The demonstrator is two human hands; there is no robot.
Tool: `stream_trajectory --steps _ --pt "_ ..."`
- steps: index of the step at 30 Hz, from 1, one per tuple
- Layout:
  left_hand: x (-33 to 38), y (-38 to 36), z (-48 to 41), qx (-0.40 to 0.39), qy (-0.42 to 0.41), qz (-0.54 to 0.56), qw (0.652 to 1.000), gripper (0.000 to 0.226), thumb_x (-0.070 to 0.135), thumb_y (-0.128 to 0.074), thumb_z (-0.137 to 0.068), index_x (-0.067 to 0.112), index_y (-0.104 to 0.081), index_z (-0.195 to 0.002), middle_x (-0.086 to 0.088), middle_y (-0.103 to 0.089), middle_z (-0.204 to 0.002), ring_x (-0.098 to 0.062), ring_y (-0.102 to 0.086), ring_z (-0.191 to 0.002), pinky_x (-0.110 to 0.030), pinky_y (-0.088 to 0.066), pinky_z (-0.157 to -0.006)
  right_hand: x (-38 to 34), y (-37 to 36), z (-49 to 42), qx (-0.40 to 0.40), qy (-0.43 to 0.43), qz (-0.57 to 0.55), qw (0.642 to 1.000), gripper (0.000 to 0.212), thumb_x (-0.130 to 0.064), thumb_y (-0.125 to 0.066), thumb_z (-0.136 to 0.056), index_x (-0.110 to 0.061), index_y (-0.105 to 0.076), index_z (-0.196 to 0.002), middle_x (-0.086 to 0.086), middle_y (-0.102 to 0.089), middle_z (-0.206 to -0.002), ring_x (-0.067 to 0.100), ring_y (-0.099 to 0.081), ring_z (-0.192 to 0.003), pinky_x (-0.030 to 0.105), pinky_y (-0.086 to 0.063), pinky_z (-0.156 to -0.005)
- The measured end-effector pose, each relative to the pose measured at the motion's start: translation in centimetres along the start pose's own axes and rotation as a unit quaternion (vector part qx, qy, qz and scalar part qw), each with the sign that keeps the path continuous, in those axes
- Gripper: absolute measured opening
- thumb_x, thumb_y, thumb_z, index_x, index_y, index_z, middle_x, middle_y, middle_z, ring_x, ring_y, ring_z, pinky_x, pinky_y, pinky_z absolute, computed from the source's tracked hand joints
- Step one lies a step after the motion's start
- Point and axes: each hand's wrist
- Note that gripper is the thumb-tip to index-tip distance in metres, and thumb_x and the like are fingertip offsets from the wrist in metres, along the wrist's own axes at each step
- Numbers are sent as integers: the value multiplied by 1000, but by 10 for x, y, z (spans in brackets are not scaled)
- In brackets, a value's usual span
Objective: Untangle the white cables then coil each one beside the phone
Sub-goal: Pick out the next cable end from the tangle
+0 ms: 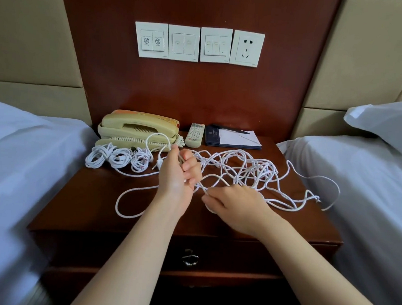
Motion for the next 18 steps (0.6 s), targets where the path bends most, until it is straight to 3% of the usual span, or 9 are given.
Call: stream_trajectory --steps 3,5,7,10,12,14,16,18 --pt "-5 -5 -6 53 -27 -25 998 48 35 -23 -104 16 -34 -61 9 -27 -39 -5 -19 -31 -18 -15 -33 0 6 7 1 20 43 999 28 -41 -32 -99 -29 -55 -109 -1 -64 -94 24 -61 -89 34 -44 -68" --pt "-9 -7 -10 81 -43 -63 994 48 34 -24 -104 16 -34 -60 9 -26 -37 -6 -21 -29 -19 -15 -33 1 8 10 -2 25 38 999 27 -39 -34 -99 -30 -55 -115 0 -66 -99 25 -61 -92 35 -47 -72" --pt "-12 -8 -11 97 -71 -113 986 47 33 -25 -103 16 -33 -60 9 -26 -37 -7 -21 -32 -21 -15 -36 4 12 13 -7 24 31 999 26 -40 -37 -99 -25 -57 -100 -2 -62 -88 23 -60 -85 34 -45 -67" --pt "-14 -7 -9 92 -132 -220 962 45 30 -24 -104 15 -33 -62 11 -27 -37 -7 -23 -35 -22 -19 -41 9 20 18 13 30 31 999 31 -39 -40 -98 -23 -47 -71 -7 -50 -67 15 -49 -64 26 -32 -56" --pt "-14 -8 -7 74 -145 -307 938 48 31 -22 -104 13 -37 -62 9 -35 -36 -8 -32 -33 -21 -28 -41 11 25 20 85 50 27 995 31 -38 -44 -97 -24 -48 -70 -8 -49 -63 10 -42 -58 16 -23 -49" --pt "-15 -9 -4 53 -143 -426 892 55 30 -20 -104 8 -45 -61 1 -48 -42 -6 -42 -33 -17 -38 -43 13 26 20 184 73 8 980 27 -38 -47 -93 -24 -59 -73 -11 -50 -61 9 -42 -55 12 -21 -47" --pt "-18 -10 -1 4 -131 -511 850 61 31 -20 -103 6 -49 -56 -1 -51 -44 -4 -45 -35 -20 -40 -48 16 25 16 243 87 -36 966 28 -40 -45 -90 -24 -64 -76 -15 -51 -63 7 -44 -57 18 -27 -46" --pt "-21 -10 4 -81 -81 -529 841 62 34 -20 -104 8 -46 -54 1 -46 -40 -10 -43 -36 -24 -36 -48 20 22 13 271 88 -66 956 27 -40 -46 -89 -24 -64 -78 -17 -51 -67 7 -47 -60 23 -32 -48"
Point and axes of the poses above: each hand's wrist, its own z-axis away from the middle knuckle, its own y-axis out of the back of the hand, x = y × z
